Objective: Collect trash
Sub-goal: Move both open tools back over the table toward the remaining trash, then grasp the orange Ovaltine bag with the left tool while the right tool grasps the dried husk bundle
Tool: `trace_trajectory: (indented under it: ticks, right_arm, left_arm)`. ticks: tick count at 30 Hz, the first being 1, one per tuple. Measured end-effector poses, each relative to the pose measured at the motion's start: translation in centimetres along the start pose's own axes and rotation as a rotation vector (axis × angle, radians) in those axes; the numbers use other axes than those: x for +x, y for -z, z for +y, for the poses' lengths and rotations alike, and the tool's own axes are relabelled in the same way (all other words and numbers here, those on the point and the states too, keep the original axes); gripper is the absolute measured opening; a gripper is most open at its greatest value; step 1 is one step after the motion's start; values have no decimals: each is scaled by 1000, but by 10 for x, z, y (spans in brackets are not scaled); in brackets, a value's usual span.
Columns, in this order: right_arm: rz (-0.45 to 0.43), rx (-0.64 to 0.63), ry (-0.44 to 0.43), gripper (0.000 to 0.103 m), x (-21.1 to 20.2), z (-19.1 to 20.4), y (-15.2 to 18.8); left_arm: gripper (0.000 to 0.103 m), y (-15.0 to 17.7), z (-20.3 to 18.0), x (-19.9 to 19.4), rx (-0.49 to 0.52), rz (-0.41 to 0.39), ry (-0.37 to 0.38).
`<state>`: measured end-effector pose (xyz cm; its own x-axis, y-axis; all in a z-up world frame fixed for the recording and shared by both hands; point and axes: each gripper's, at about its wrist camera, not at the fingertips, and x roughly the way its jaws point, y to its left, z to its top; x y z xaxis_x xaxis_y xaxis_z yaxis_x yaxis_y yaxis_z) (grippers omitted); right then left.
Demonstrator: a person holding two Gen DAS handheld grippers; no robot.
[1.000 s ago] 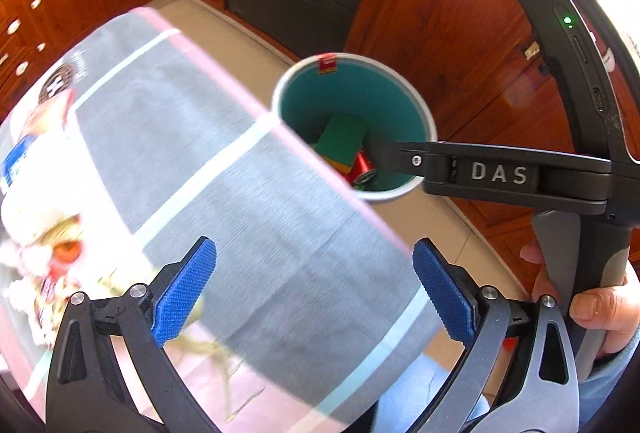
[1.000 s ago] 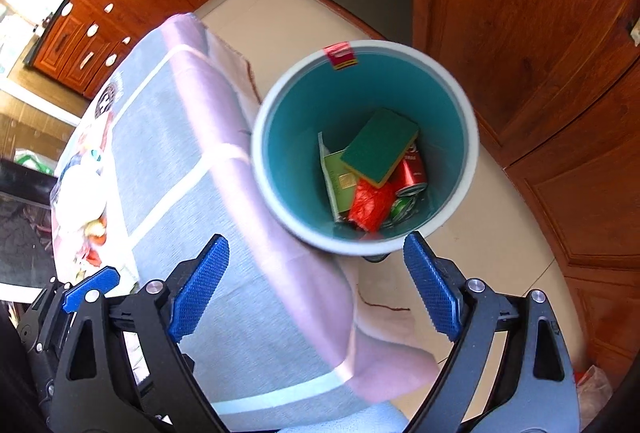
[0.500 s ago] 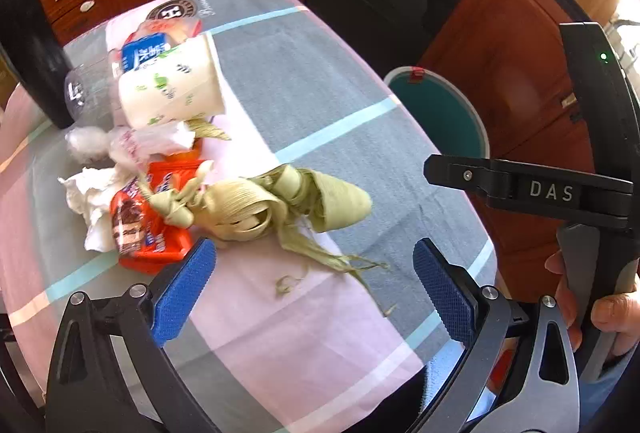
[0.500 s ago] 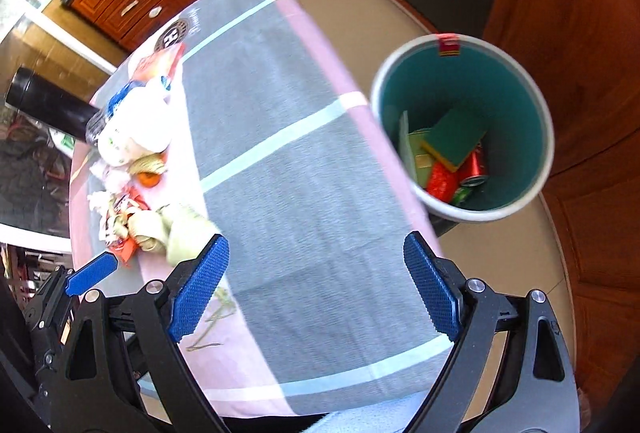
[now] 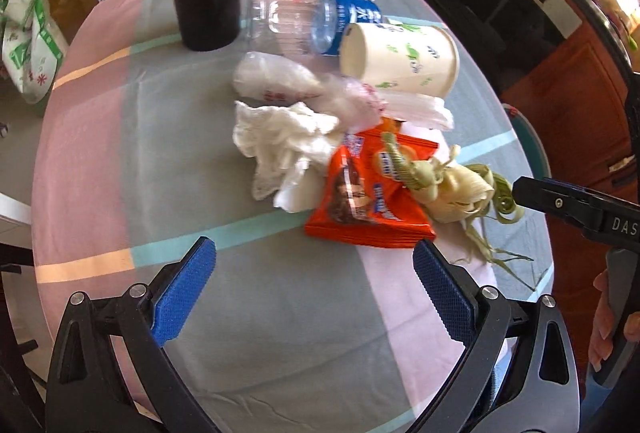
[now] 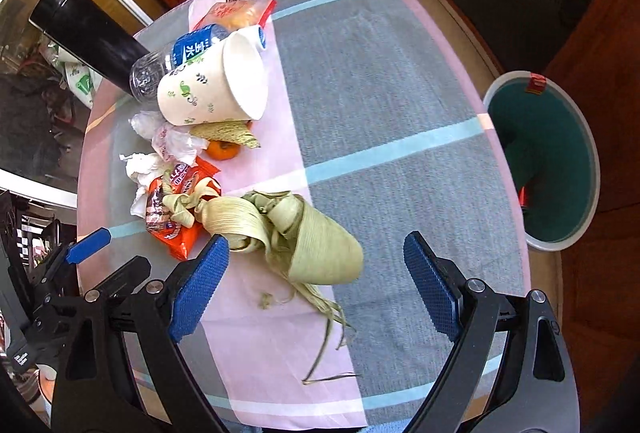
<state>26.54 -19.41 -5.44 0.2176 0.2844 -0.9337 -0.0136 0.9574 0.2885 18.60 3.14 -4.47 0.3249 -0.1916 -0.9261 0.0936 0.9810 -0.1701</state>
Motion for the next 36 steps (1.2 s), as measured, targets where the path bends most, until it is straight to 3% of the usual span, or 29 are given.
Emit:
trace_trajectory:
  ticks: [12, 19, 22, 27, 30, 36]
  right_arm:
    - [-13, -65, -9, 85, 17, 46, -21]
    - [53, -78, 37, 85, 46, 39, -12]
    - [63, -58, 7, 85, 55, 33, -9]
    - [8, -87, -34, 63, 45, 30, -4]
    - [7, -104, -45, 58, 40, 30, 0]
    - [-7, -40, -52, 57, 31, -4, 8]
  left_arm:
    - [99, -19, 46, 0, 23, -42, -64]
    - [99, -16, 22, 1, 57, -30, 23]
    - [99, -8, 10, 4, 71, -19, 46]
    - [99, -2, -3, 10, 74, -2, 56]
    - [99, -2, -12, 9, 73, -6, 63]
    - [99, -5, -39, 9, 114, -20, 66]
